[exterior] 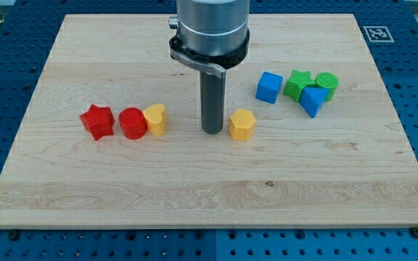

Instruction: Push yellow hexagon closer to blue triangle

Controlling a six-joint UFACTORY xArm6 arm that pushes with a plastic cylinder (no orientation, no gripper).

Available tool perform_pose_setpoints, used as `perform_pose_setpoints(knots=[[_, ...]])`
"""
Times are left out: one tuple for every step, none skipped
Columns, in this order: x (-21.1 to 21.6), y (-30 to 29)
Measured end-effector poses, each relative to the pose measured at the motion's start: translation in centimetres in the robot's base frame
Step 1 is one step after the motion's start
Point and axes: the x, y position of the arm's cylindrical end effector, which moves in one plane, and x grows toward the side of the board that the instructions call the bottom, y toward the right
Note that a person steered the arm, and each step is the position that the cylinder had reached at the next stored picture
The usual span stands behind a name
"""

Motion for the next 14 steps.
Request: perform_pose_setpoints(knots=[[1.8, 0.2], [0.6, 0.8], [-1.1, 0.9], [-0.7, 3.3], [0.8, 5.0], [0.9, 6.6], [0.9, 7.0], [0.9, 7.0], [1.1, 8.8], [1.1, 9.9], [1.1, 10.8], [1.2, 10.5], [0.9, 10.7], [0.9, 11.1]])
